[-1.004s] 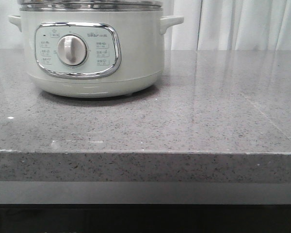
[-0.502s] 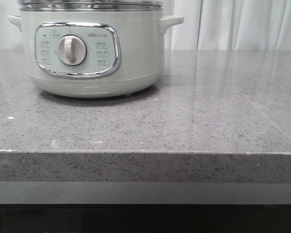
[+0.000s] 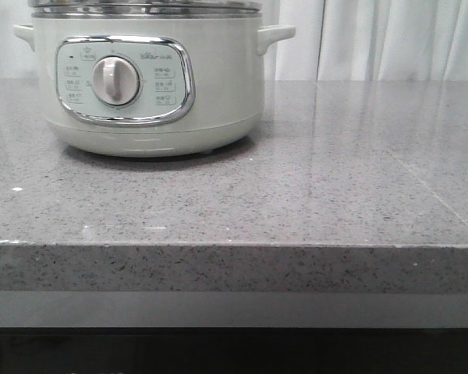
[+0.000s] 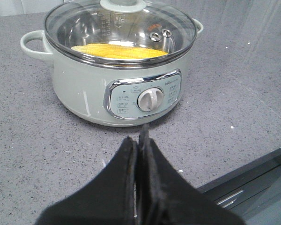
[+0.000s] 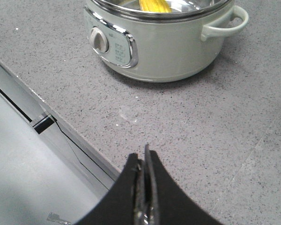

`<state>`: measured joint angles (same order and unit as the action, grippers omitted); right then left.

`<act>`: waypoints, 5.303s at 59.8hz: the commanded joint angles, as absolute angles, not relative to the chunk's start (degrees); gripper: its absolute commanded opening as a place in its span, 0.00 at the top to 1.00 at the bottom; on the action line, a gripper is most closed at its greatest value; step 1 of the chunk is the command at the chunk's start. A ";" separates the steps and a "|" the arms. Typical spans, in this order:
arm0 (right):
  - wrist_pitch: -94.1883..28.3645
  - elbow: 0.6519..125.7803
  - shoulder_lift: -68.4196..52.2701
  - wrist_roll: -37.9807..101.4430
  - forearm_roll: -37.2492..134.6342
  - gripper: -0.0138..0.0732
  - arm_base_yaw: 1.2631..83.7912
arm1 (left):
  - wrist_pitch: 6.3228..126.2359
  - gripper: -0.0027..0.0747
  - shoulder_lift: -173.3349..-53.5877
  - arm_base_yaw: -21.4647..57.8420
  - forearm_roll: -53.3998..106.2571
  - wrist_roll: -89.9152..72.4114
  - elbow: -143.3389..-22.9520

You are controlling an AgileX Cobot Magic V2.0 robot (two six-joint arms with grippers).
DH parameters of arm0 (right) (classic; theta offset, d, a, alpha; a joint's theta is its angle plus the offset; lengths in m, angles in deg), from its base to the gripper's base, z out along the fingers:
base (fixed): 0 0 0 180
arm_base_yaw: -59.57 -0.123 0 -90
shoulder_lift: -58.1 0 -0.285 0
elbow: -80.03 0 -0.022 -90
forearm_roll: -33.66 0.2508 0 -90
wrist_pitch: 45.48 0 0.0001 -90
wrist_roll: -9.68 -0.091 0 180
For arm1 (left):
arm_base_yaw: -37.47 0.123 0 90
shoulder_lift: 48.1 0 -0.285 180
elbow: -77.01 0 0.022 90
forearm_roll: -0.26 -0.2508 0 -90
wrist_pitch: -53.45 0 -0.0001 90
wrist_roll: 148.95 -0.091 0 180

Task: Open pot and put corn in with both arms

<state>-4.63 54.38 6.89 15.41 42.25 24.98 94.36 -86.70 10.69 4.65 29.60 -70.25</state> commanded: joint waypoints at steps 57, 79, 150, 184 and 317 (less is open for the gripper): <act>-8.22 55.86 7.08 15.52 42.21 0.92 24.99 | 50.62 0.99 -54.75 33.93 6.99 29.67 -24.46; -8.31 55.86 7.08 15.52 42.21 0.92 24.99 | 52.36 0.99 -54.74 33.93 6.99 29.67 -24.69; -47.41 9.88 43.83 16.15 41.63 0.92 54.18 | 52.36 0.99 -54.74 33.93 6.99 29.67 -24.69; -47.39 1.87 52.11 16.15 41.64 0.92 55.47 | 52.36 0.99 -54.74 33.93 6.99 29.67 -24.69; -50.27 1.87 52.11 4.51 32.82 0.92 57.17 | 52.36 0.99 -54.74 33.93 6.99 29.67 -24.69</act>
